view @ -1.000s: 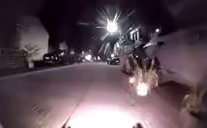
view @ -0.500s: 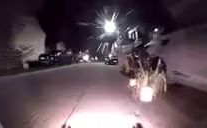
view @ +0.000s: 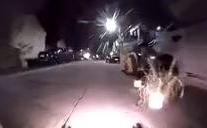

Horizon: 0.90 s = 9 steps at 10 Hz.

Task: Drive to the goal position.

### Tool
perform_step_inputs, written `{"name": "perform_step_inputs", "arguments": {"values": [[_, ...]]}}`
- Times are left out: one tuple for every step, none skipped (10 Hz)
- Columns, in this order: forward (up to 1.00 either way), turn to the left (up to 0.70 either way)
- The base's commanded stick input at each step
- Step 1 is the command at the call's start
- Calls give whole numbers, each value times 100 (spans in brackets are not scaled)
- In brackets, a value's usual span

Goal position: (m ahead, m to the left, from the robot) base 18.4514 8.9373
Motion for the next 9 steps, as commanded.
{"name": "perform_step_inputs", "arguments": {"values": [[60, 0], [60, -6], [60, -15], [60, -15], [60, -15], [60, -15], [60, 0], [60, 0], [60, 0]]}}
